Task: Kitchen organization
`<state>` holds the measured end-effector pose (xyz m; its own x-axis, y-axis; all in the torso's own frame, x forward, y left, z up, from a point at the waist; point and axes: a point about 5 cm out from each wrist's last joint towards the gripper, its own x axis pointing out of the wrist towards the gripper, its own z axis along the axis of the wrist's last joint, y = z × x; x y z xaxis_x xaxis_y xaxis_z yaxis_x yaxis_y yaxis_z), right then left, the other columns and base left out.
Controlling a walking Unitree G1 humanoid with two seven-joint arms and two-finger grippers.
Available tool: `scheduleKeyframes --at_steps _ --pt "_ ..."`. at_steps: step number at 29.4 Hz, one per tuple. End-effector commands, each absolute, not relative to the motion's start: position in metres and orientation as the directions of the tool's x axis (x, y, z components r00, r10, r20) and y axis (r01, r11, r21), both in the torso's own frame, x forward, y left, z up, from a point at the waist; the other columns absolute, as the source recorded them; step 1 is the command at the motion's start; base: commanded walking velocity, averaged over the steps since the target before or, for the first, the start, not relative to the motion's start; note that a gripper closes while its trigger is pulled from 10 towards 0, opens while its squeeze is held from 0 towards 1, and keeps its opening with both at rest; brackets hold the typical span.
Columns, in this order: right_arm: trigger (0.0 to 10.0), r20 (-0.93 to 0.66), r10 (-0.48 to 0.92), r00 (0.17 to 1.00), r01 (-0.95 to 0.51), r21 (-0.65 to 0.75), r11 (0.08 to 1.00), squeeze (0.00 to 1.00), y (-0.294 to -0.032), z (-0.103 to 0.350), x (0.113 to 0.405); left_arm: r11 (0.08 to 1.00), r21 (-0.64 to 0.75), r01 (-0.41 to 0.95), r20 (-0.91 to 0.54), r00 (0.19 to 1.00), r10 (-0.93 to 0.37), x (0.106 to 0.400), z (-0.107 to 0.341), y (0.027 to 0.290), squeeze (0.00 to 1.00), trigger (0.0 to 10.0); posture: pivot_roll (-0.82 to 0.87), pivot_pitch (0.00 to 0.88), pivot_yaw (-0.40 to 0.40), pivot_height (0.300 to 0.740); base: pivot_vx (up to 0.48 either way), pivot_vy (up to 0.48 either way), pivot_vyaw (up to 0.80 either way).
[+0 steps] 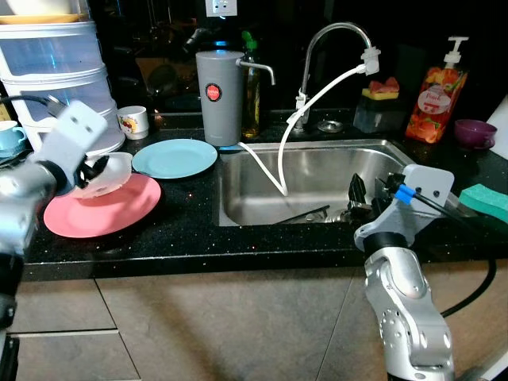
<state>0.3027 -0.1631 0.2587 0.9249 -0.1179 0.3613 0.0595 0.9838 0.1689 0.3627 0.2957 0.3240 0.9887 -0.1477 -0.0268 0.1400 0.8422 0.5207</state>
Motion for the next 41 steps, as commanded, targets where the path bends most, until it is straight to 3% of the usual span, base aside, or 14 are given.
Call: scheduleKeyframes --at_steps 1,7,8,9,19,31,33,35,36,37,41 --pt "10.0 0.354 -0.099 0.930 0.039 0.174 0.984 0.00 -0.158 0.258 0.303 0.876 0.436 0.204 -0.104 0.979 -0.176 0.363 0.318 0.309 1.00 10.0 0.06 0.098 0.003 0.740 0.000 0.000 0.00" --pt "10.0 0.350 -0.101 0.931 0.040 0.177 0.983 0.00 -0.158 0.257 0.302 0.912 0.374 0.170 -0.092 0.985 -0.146 0.368 0.328 0.318 1.00 10.0 0.06 0.103 0.003 0.740 0.000 0.000 0.00" --pt "10.0 0.351 -0.102 0.931 0.041 0.177 0.983 0.00 -0.158 0.257 0.302 0.915 0.381 0.133 -0.086 0.990 -0.108 0.369 0.332 0.323 0.55 10.0 0.05 0.103 0.005 0.740 0.000 0.000 0.00" --pt "10.0 0.351 -0.103 0.931 0.042 0.177 0.983 0.00 -0.158 0.257 0.302 0.913 0.390 0.117 -0.085 0.992 -0.091 0.369 0.334 0.325 0.00 10.0 0.05 0.103 0.005 0.740 0.000 0.000 0.00" --pt "10.0 0.354 -0.118 0.928 0.054 0.184 0.981 0.00 -0.160 0.257 0.300 0.903 0.393 0.171 -0.174 0.979 -0.109 0.370 0.327 0.329 0.00 10.0 0.04 0.104 0.019 0.740 0.000 0.000 0.00" --pt "10.0 0.351 -0.116 0.929 0.053 0.184 0.982 0.00 -0.160 0.257 0.300 0.869 0.395 0.296 -0.385 0.913 -0.136 0.368 0.276 0.331 0.00 10.0 0.05 0.110 0.010 0.740 0.000 0.000 0.00" --pt "10.0 0.350 -0.110 0.930 0.047 0.183 0.982 0.00 -0.158 0.257 0.301 0.841 0.442 0.313 -0.424 0.899 -0.112 0.367 0.266 0.332 0.00 9.4 0.05 0.110 0.008 0.740 0.000 0.000 0.00" --pt "10.0 0.351 -0.105 0.930 0.042 0.184 0.982 0.00 -0.157 0.258 0.302 0.764 0.567 0.310 -0.431 0.901 -0.045 0.368 0.260 0.333 0.00 4.7 0.05 0.109 0.006 0.740 0.000 0.000 0.00" --pt "10.0 0.352 -0.103 0.930 0.040 0.184 0.982 0.00 -0.157 0.258 0.302 0.712 0.633 0.304 -0.416 0.909 -0.019 0.369 0.260 0.333 0.00 1.8 0.05 0.110 0.004 0.740 0.000 0.000 0.00" --pt "10.0 0.352 -0.102 0.930 0.038 0.183 0.982 0.00 -0.156 0.258 0.302 0.681 0.668 0.301 -0.402 0.916 -0.010 0.370 0.260 0.331 0.00 0.0 0.05 0.110 0.004 0.740 0.000 0.000 0.00" --pt "10.0 0.352 -0.097 0.931 0.034 0.183 0.983 0.00 -0.155 0.259 0.303 0.622 0.713 0.324 -0.376 0.925 -0.052 0.374 0.258 0.320 0.00 0.0 0.05 0.111 0.002 0.740 0.000 0.000 0.00"
